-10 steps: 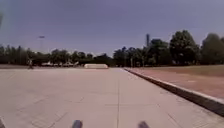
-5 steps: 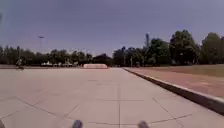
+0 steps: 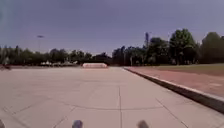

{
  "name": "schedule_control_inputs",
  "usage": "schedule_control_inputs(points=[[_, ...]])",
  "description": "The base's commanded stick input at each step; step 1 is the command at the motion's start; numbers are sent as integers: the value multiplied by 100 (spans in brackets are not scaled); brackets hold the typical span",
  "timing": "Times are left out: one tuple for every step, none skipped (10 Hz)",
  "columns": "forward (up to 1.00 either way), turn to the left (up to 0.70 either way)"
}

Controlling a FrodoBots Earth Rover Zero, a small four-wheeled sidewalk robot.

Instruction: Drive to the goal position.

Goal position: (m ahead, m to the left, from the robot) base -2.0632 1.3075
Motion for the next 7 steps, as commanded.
schedule_control_inputs(points=[[85, 0], [85, 0], [85, 0], [85, 0], [85, 0], [85, 0], [85, 0]])
